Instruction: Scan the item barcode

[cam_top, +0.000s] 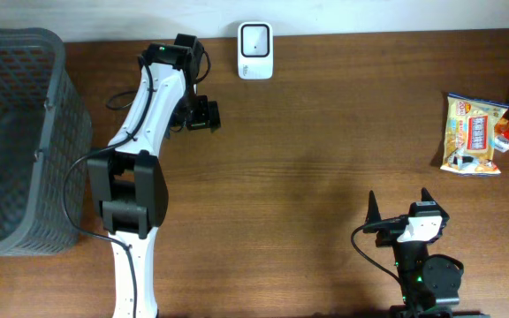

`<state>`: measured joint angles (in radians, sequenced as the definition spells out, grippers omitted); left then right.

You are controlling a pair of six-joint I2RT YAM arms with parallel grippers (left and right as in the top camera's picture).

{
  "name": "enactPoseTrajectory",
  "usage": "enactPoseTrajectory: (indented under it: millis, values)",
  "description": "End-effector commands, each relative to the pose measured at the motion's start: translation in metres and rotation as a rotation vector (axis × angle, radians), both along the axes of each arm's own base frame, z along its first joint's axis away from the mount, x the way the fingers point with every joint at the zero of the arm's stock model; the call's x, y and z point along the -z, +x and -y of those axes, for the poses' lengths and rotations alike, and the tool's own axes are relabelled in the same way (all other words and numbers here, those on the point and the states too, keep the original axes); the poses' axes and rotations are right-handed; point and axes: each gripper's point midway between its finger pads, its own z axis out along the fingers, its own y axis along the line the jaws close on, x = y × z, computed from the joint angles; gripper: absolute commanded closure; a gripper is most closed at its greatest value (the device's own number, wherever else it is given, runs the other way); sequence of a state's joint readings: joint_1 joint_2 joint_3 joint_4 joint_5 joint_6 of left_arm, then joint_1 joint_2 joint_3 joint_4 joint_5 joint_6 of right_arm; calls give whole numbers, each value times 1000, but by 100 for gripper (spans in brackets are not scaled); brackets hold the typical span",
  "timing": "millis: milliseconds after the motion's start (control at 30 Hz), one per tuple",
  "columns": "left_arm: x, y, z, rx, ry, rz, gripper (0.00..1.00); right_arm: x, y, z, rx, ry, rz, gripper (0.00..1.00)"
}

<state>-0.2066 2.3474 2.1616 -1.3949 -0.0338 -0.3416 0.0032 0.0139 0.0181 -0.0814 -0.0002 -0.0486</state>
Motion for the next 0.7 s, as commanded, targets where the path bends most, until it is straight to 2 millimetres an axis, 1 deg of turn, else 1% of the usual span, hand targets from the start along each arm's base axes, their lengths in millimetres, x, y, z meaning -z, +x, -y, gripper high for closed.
enactPoseTrajectory:
  millis: [0, 433, 533, 667]
  values:
    - [0, -1, 2, -10, -3, -2, 1, 4, 0, 1, 5, -4, -1, 1]
    - [0, -1, 2, -11, -3, -3, 1, 4, 0, 2, 8, -3, -3, 1]
    - [0, -1, 2, -10, -3, -3, 1, 4, 0, 1, 9, 36, -3, 1]
    - [0, -1, 2, -11, -3, -3, 1, 4, 0, 2, 12, 37, -3, 1]
